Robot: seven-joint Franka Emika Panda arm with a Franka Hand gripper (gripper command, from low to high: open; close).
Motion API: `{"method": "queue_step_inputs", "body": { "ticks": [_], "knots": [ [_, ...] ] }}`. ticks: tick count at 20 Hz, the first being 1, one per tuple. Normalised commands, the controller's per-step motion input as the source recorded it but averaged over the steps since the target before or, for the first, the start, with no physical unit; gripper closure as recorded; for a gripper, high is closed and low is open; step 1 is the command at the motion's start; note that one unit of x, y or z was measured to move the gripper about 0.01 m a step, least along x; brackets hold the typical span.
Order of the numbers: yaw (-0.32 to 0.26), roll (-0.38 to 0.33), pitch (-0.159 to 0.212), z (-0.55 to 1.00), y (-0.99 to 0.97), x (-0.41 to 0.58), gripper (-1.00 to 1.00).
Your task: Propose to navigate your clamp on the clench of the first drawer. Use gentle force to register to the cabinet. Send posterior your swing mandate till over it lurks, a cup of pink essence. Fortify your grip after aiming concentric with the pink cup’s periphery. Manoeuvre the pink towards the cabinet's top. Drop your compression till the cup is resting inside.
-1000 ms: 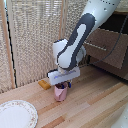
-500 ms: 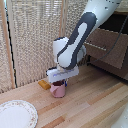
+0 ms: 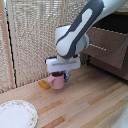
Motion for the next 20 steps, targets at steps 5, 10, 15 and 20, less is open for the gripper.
{"method": "queue_step_inputs", "body": {
  "ticks": [5, 10, 15, 20],
  "knots": [
    [-0.263, 0.0, -0.001, 0.92, 0.17, 0.073, 1.0],
    [-0.257, -0.04, 0.0, 0.98, 0.19, 0.155, 1.0],
    [-0.25, -0.069, 0.0, 1.0, 0.21, 0.195, 1.0],
    [-0.273, -0.076, 0.0, 0.98, 0.14, 0.161, 1.0]
  ]
}}
